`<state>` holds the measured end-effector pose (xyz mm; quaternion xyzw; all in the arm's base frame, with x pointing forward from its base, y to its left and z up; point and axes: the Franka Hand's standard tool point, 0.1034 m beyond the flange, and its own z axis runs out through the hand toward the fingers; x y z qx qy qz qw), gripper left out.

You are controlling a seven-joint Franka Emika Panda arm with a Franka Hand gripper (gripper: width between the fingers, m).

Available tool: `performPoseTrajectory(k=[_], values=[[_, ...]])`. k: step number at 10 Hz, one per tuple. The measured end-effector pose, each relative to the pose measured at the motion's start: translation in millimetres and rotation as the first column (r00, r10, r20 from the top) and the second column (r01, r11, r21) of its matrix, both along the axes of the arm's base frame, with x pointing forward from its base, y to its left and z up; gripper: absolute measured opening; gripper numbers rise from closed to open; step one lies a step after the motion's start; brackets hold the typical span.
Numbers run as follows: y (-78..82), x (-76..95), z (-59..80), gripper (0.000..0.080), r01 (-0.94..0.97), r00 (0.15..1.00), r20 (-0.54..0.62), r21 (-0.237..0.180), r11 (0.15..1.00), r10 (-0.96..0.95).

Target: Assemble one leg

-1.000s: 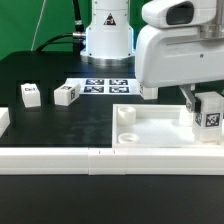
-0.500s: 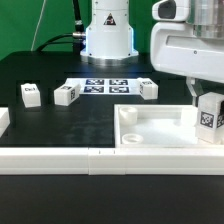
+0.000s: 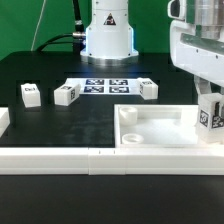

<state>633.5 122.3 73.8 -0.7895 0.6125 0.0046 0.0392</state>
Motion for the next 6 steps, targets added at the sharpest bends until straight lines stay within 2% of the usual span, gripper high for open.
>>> performPoseTrajectory(k=[3, 4, 5, 6], values=[[-0.5, 1.2, 0.8, 0.0291, 0.107, 0.994, -0.008, 0.024, 0.994, -0.106], [-0.1, 1.1, 0.8, 0.0291, 0.087, 0.996, -0.006, 0.024, 0.996, -0.087], [0.1, 1.1, 0.7, 0.0475, 0.04, 0.999, -0.002, 0.023, 0.999, -0.04], [0.8, 1.2, 0.8, 0.0589, 0.003, 1.0, 0.002, 0.022, 1.0, -0.003]])
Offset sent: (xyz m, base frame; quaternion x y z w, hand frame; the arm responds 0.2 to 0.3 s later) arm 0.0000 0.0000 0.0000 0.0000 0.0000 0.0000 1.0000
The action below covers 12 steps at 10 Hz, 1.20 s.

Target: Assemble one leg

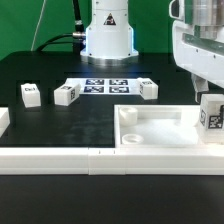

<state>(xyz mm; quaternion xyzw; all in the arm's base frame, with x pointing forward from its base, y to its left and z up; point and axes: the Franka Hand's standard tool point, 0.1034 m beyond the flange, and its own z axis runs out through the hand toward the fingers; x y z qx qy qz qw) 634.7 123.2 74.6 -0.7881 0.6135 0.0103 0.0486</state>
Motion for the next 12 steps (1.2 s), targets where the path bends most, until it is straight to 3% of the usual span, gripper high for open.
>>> performPoseTrajectory(k=[3, 5, 7, 9, 11, 12], values=[[1.6, -0.6, -0.7, 0.0646, -0.309, 0.951, 0.023, -0.018, 0.951, 0.309], [4.0, -1.1, -0.9, 0.0649, -0.531, 0.846, 0.035, -0.041, 0.847, 0.532], [3.7, -1.3, -1.4, 0.0649, -0.719, 0.691, 0.036, -0.069, 0.691, 0.722], [4.1, -1.3, -1.4, 0.0649, -0.805, 0.586, 0.038, -0.081, 0.587, 0.809], [3.1, -1.1, -1.4, 0.0649, -0.914, 0.392, 0.028, -0.104, 0.392, 0.92], [1.9, -0.7, -1.3, 0.0649, -0.935, 0.338, 0.028, -0.109, 0.339, 0.941]])
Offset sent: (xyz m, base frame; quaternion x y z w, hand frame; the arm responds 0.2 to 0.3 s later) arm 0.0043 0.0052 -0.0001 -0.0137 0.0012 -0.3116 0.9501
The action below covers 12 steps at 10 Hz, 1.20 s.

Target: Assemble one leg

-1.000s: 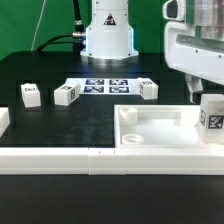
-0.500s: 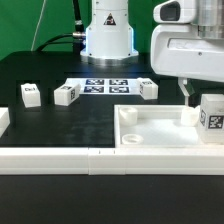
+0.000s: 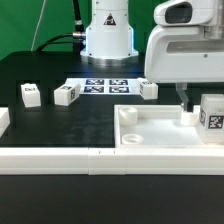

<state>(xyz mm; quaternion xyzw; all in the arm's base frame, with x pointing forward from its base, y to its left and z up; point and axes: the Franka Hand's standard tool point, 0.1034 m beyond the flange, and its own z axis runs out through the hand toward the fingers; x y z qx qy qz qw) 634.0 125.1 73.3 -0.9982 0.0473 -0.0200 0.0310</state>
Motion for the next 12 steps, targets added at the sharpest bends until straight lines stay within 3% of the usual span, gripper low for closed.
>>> performPoseTrajectory(k=[1, 3, 4, 5, 8, 12], values=[[0.0, -0.1, -0.1, 0.0649, 0.007, 1.0, -0.001, 0.001, 1.0, -0.007], [-0.1, -0.1, -0.1, 0.0399, 0.007, 1.0, -0.001, 0.001, 1.0, -0.007], [-0.6, 0.0, -0.1, 0.0399, 0.007, 1.0, -0.001, 0.0, 1.0, -0.007], [-3.5, 0.0, -0.6, 0.0292, 0.009, 1.0, -0.001, -0.003, 1.0, -0.009], [-3.6, -0.4, -1.1, 0.0292, 0.045, 0.999, -0.004, -0.001, 0.999, -0.045], [-3.9, -0.8, -2.2, 0.0292, 0.479, 0.878, -0.036, 0.019, 0.878, -0.478]])
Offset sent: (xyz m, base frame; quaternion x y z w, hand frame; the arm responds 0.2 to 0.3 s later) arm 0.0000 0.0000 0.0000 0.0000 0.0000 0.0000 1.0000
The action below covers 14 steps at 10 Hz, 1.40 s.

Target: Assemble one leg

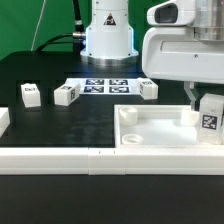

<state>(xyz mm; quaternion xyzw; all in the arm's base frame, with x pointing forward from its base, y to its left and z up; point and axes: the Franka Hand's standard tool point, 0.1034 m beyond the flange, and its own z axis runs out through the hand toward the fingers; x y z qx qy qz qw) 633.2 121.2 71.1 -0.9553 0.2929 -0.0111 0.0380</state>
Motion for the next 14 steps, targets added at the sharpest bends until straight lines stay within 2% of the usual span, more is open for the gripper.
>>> performPoseTrajectory(k=[4, 7, 10, 11, 12, 13, 14], values=[[0.1, 0.3, -0.4, 0.0292, 0.285, 0.958, -0.022, 0.018, 0.958, -0.285], [2.6, -0.3, -0.8, 0.0292, 0.556, 0.831, -0.054, 0.027, 0.831, -0.554], [4.1, -0.3, -0.7, 0.0292, 0.726, 0.687, -0.082, 0.031, 0.687, -0.722], [4.1, -0.3, -0.7, 0.0292, 0.727, 0.686, -0.082, 0.031, 0.686, -0.723], [4.5, -0.4, -0.7, 0.0402, 0.722, 0.691, -0.082, 0.031, 0.691, -0.719], [4.7, -0.4, -0.7, 0.0402, 0.707, 0.706, -0.08, 0.032, 0.706, -0.704], [4.6, -0.6, -0.8, 0.0536, 0.682, 0.73, -0.077, 0.032, 0.731, -0.679]])
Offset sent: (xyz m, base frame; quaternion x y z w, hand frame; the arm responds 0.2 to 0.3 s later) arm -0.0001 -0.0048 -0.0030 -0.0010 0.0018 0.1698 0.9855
